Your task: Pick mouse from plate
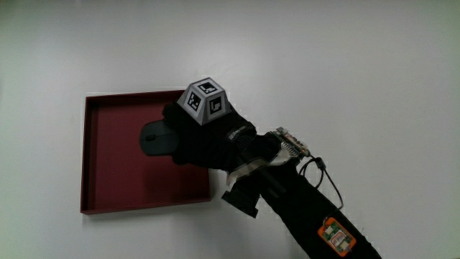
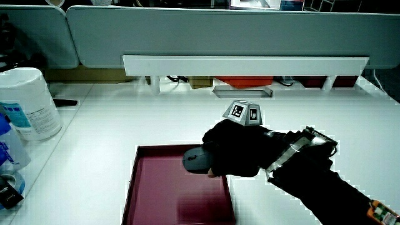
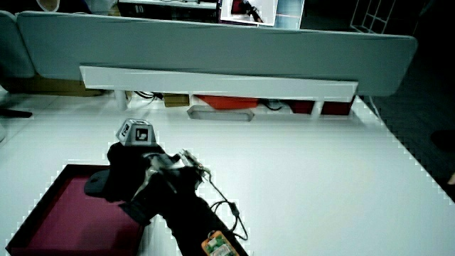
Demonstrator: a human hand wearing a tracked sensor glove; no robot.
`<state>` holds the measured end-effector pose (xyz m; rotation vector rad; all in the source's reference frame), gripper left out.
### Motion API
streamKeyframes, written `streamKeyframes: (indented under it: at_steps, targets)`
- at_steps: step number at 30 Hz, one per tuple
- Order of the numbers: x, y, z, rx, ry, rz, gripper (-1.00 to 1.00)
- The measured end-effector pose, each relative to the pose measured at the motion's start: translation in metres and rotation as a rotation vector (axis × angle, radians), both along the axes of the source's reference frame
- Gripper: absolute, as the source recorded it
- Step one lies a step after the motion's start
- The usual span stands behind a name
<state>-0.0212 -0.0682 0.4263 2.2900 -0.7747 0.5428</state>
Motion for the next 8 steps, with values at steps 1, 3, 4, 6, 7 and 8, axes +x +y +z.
streamKeyframes:
  at_steps: [1, 3, 4, 6, 7, 8]
  targets:
    - [0.003, -0.001, -0.004, 0.007, 0.001, 0.011, 1.0]
    - [0.008, -0.003, -0.008, 0.001, -0.005, 0.008, 1.0]
    - [0.011, -0.005, -0.009, 0.015, 0.005, 0.018, 1.0]
    - [0.019, -0.008, -0.012, 0.022, 0.006, 0.031, 1.0]
    - [0.023, -0.01, -0.012, 0.01, -0.003, 0.031, 1.0]
    - [0.028, -0.012, -0.009, -0.001, 0.003, 0.037, 1.0]
